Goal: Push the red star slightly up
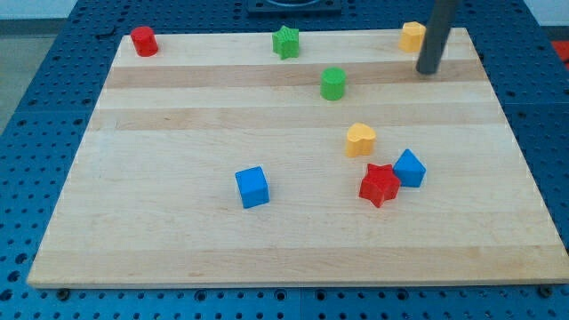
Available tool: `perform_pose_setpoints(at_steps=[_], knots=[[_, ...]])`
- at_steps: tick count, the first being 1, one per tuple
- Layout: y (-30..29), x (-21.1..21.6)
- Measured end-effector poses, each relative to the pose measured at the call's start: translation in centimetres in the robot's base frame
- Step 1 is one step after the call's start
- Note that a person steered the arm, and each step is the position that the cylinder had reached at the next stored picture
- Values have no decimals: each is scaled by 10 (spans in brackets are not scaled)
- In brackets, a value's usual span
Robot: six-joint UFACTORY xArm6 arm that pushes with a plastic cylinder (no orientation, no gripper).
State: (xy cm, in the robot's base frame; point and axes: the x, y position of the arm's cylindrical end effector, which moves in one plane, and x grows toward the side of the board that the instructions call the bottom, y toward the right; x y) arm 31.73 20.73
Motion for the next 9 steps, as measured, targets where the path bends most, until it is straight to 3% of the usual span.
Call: perform_pose_setpoints(at_steps=[1,4,7,9], knots=[[6,39],[43,210],[-62,205],[-147,163]])
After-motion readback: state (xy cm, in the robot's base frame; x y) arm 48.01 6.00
